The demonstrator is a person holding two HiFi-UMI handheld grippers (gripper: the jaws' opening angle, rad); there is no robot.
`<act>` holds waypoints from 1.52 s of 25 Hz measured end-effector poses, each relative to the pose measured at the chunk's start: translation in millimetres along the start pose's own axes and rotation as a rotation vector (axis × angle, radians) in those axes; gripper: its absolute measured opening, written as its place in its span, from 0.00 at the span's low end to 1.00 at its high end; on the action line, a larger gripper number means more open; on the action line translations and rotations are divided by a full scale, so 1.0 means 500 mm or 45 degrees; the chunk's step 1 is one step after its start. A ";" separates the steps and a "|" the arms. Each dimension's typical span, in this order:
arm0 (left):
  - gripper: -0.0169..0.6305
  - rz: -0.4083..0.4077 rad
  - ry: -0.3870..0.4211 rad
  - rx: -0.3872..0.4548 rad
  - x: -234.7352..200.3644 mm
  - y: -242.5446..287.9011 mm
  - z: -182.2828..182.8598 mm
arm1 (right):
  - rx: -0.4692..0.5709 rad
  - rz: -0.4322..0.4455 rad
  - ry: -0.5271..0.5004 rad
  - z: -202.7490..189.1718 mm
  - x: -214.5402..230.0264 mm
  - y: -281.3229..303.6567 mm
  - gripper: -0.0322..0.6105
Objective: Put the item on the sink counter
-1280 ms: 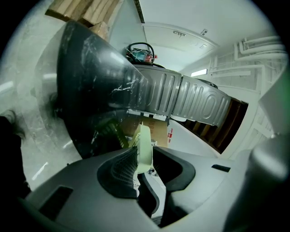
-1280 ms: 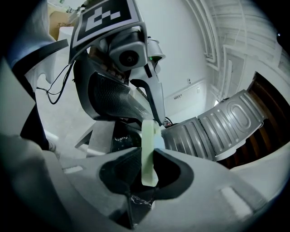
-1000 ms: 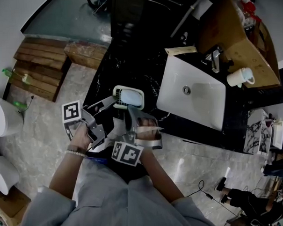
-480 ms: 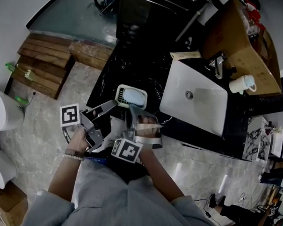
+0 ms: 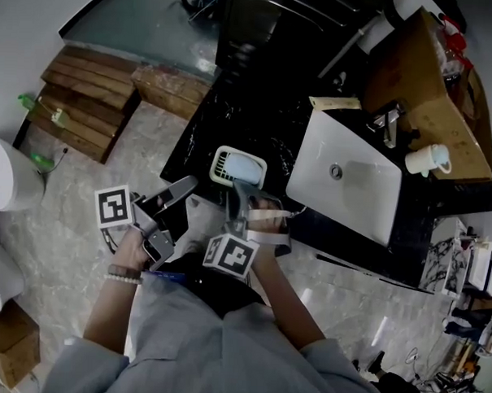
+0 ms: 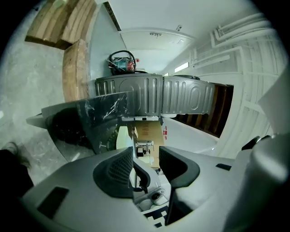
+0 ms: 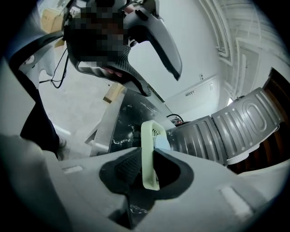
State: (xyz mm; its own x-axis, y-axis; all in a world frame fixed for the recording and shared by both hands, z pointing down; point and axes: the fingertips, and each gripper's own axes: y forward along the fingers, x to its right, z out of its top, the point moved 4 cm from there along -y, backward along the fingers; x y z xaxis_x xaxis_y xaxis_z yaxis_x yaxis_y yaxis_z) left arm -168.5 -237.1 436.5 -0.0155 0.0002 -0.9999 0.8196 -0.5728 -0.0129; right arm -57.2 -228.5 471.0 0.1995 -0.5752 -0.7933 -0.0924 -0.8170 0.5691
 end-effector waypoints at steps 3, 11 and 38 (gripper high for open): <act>0.26 -0.004 0.050 0.015 0.011 -0.014 0.003 | 0.025 0.033 0.024 0.002 0.002 0.000 0.18; 0.12 -0.001 0.140 0.037 0.036 -0.027 -0.001 | 0.115 0.092 0.139 0.001 0.008 0.000 0.25; 0.03 0.145 0.708 0.012 0.208 0.010 -0.048 | 0.531 0.037 1.476 -0.053 0.212 -0.215 0.05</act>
State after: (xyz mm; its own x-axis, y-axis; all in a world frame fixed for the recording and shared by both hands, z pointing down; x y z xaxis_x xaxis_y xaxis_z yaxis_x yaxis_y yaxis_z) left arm -152.4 -220.3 332.4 0.3790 0.3682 -0.8490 0.7931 -0.6020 0.0930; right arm -0.1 -200.6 331.6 0.9203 -0.3912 0.0003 -0.3730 -0.8773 0.3021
